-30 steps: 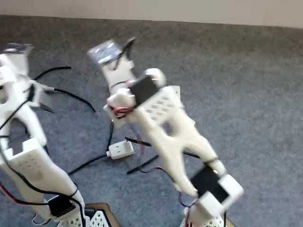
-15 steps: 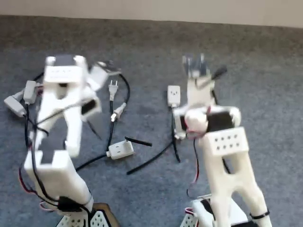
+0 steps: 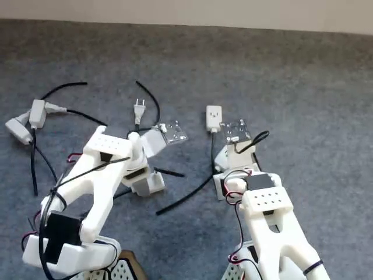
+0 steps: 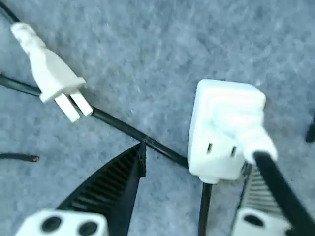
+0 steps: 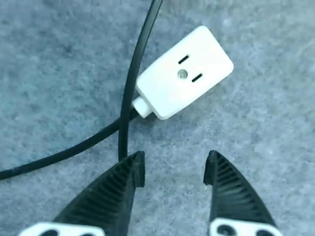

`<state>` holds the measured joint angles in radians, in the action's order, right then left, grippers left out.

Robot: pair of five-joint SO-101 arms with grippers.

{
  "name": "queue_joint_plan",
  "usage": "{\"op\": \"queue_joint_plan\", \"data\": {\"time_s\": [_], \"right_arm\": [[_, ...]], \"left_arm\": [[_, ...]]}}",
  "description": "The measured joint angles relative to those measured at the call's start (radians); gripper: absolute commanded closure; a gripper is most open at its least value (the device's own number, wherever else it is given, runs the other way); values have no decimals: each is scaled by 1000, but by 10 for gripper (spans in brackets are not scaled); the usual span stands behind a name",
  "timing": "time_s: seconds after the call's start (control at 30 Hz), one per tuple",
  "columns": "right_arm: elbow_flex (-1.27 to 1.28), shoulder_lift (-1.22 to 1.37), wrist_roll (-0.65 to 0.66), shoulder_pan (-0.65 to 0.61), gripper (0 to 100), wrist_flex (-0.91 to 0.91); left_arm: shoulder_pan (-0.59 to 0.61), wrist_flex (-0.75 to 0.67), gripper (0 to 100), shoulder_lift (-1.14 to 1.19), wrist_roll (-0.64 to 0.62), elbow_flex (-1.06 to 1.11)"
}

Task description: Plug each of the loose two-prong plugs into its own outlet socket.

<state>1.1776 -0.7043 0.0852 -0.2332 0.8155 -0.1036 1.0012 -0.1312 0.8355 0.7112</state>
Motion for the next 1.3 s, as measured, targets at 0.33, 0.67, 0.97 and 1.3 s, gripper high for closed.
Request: {"op": "queue_joint_plan", "data": {"time_s": [0.33,0.67,0.97,1.3], "right_arm": [[0,0,0,0,810,-2],[32,0,0,0,810,-20],[41,0,0,0,810,-38],[41,0,0,0,810,-38]], "left_arm": [[-17,-91,962,100,-28,5],[117,74,958,89,2,-126],[557,233,958,163,3,-517],[1065,321,954,678,34,-1119]]}}
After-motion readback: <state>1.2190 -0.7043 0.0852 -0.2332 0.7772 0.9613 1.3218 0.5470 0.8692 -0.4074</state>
